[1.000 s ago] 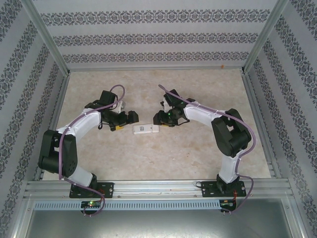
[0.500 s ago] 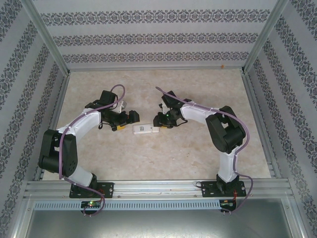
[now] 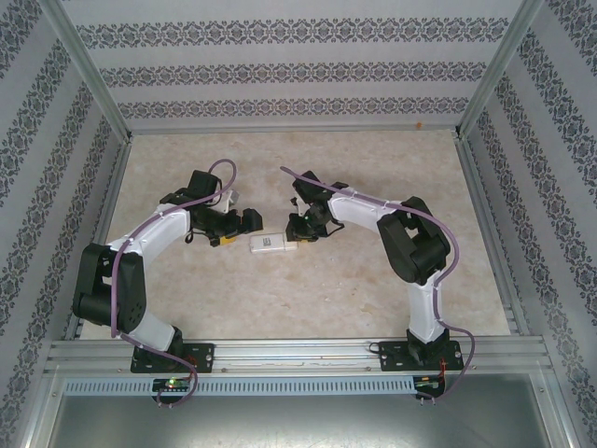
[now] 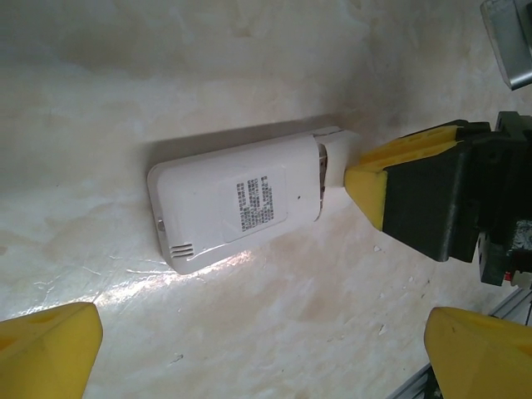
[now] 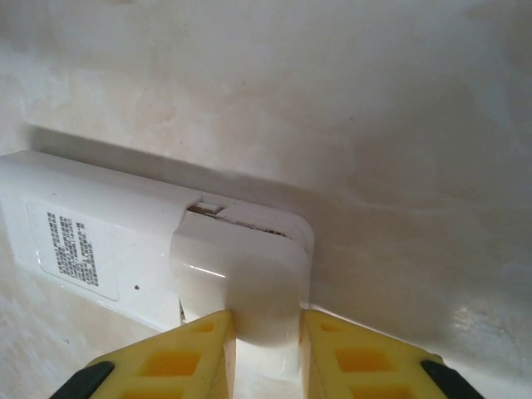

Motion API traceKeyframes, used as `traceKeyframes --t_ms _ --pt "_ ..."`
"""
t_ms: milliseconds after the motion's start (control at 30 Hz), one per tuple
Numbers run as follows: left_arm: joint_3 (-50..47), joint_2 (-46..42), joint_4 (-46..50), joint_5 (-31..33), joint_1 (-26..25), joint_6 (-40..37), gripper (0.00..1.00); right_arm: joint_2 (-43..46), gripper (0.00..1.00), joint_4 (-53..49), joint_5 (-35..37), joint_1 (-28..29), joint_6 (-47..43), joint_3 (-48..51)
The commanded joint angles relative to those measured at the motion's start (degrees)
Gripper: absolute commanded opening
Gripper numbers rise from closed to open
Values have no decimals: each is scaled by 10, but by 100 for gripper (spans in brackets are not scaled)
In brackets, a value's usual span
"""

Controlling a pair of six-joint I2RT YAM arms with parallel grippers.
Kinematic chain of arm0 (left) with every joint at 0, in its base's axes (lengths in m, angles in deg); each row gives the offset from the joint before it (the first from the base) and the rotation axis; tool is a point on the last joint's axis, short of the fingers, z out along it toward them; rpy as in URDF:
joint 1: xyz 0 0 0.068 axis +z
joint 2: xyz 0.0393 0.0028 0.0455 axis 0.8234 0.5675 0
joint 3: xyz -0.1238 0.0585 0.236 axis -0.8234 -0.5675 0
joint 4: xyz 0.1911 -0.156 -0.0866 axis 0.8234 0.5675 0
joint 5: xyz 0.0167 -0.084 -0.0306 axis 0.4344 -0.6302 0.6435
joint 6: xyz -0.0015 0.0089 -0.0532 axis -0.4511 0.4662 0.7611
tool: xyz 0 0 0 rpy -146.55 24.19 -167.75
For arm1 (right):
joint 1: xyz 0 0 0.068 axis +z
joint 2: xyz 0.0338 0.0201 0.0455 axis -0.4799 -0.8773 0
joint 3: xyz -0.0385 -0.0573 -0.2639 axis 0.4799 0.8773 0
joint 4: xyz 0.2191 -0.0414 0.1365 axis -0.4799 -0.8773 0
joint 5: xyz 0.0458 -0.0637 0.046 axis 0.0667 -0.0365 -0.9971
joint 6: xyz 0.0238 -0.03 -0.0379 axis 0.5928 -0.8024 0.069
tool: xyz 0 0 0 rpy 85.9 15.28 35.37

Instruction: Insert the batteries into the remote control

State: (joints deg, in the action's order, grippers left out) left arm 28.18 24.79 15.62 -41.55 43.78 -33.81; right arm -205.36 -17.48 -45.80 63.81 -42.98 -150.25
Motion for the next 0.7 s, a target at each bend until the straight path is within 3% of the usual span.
traceKeyframes --t_ms 0,167,367,667 --pt "-17 -8 21 15 -3 -18 100 -35 25 -45 44 1 14 -4" --pt "-35 6 16 34 -9 -30 100 -61 31 -57 59 -9 57 -40" --pt "-12 82 19 84 -57 -58 100 -84 31 -85 83 -20 95 -77" --pt "32 172 -21 124 -65 -15 79 -82 36 -82 50 -34 129 -71"
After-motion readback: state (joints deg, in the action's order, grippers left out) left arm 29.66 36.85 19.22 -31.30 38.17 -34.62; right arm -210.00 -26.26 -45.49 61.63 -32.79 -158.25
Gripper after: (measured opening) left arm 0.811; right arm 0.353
